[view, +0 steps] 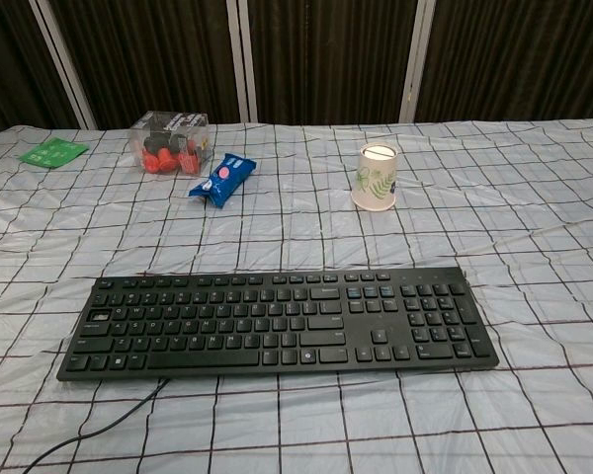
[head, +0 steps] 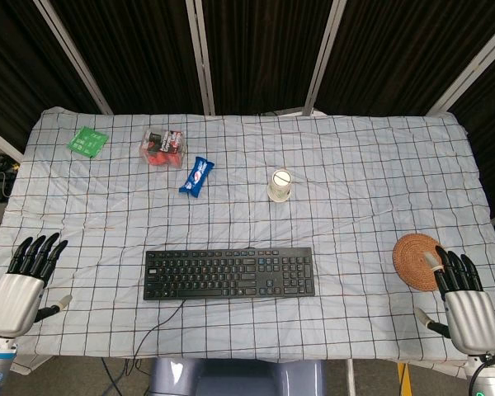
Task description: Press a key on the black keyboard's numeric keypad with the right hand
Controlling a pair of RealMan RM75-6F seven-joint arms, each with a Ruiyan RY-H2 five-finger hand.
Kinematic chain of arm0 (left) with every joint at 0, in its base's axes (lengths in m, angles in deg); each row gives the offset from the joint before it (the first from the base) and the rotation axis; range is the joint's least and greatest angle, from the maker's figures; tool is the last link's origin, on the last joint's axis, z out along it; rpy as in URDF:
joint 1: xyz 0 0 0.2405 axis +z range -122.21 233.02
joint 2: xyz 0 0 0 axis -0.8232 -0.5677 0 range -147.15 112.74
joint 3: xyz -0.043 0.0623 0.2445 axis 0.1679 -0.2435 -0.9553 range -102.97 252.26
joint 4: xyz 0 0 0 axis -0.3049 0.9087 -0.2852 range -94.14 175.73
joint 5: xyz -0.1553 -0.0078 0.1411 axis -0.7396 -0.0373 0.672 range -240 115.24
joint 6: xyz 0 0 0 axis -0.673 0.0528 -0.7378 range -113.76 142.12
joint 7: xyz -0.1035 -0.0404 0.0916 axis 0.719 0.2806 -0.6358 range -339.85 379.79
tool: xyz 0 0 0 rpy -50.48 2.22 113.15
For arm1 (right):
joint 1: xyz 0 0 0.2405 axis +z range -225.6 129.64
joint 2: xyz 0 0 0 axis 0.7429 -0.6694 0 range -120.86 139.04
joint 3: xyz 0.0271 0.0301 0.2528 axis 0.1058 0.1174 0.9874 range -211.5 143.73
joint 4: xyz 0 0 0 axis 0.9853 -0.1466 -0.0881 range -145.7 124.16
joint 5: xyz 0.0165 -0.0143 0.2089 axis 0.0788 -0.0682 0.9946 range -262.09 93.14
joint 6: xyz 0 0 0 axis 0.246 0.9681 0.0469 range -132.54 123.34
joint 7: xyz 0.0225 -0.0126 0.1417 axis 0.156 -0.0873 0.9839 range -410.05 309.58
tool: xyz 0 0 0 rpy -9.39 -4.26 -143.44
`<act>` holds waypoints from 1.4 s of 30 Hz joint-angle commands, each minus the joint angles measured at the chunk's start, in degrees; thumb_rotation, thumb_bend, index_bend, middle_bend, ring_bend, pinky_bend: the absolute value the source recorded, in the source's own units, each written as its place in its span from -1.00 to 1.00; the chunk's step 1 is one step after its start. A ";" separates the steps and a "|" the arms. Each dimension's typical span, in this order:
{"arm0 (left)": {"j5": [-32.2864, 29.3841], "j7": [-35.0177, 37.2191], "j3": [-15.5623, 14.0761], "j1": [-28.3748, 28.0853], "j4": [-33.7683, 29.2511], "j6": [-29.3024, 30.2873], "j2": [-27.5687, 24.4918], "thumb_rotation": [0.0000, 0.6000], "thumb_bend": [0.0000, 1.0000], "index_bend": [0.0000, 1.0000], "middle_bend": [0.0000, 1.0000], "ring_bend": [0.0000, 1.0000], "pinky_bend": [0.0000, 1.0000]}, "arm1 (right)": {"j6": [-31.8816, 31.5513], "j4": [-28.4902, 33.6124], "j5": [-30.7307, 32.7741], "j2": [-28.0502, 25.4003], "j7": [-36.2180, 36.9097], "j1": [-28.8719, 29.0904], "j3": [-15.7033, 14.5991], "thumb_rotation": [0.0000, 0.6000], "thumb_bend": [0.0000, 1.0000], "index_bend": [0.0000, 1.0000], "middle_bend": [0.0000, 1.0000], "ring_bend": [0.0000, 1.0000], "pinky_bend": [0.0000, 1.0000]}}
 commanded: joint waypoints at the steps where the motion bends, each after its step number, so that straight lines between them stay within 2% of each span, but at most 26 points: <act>1: -0.02 -0.04 0.00 0.01 0.02 0.01 0.02 1.00 -0.87 -1.00 -1.00 -1.00 -1.00 | 0.02 -0.01 -0.04 0.00 -0.02 0.01 -0.02 1.00 -0.78 -0.90 -1.00 -1.00 -1.00; 19: -0.10 0.12 0.07 0.08 0.17 0.18 -0.03 1.00 -0.88 -1.00 -1.00 -1.00 -1.00 | 0.77 0.44 -0.91 -0.12 -0.37 0.27 -0.66 1.00 -0.77 -0.90 -1.00 -1.00 -1.00; 30: 0.02 0.15 0.05 0.47 0.29 0.95 -0.12 1.00 -0.87 -1.00 -1.00 -1.00 -1.00 | 2.70 1.82 -1.87 -0.86 -0.71 0.69 -2.06 1.00 -0.77 -0.90 -0.99 -1.00 -1.00; 32: -0.15 0.23 0.08 0.56 0.32 1.02 -0.19 1.00 -0.87 -1.00 -1.00 -1.00 -1.00 | 3.05 2.64 -2.40 -0.97 -0.78 0.86 -2.38 1.00 -0.78 -0.90 -0.85 -0.93 -0.90; 33: -0.24 0.27 0.09 0.62 0.32 1.04 -0.21 1.00 -0.87 -1.00 -1.00 -1.00 -1.00 | 3.26 3.00 -2.69 -0.98 -0.81 0.99 -2.53 1.00 -0.77 -0.90 -0.66 -0.78 -0.72; 34: -0.33 0.34 0.13 0.65 0.30 1.09 -0.24 1.00 -0.88 -1.00 -1.00 -1.00 -1.00 | 3.50 3.35 -3.00 -0.97 -0.97 1.15 -2.65 1.00 -0.77 -0.89 -0.42 -0.54 -0.45; 37: -0.65 0.58 0.37 0.77 0.26 1.33 -0.29 1.00 -0.87 -1.00 -1.00 -1.00 -1.00 | 5.59 5.16 -3.55 -0.83 -2.54 2.26 -2.92 1.00 -0.76 -0.89 0.21 0.09 0.08; 38: -0.73 0.65 0.40 0.79 0.24 1.35 -0.29 1.00 -0.87 -1.00 -1.00 -1.00 -1.00 | 6.41 5.83 -3.32 -0.87 -2.93 2.58 -2.98 1.00 -0.75 -0.89 0.36 0.24 0.16; 40: -0.85 0.76 0.53 0.77 0.24 1.39 -0.28 1.00 -0.88 -1.00 -1.00 -1.00 -1.00 | 8.84 7.53 -2.77 -1.02 -3.88 3.50 -3.29 1.00 -0.74 -0.90 0.53 0.41 0.25; 42: -0.87 0.78 0.63 0.75 0.29 1.44 -0.25 1.00 -0.87 -1.00 -1.00 -1.00 -1.00 | 11.42 9.23 -2.13 -1.28 -4.69 4.51 -3.58 1.00 -0.70 -0.92 0.63 0.52 0.31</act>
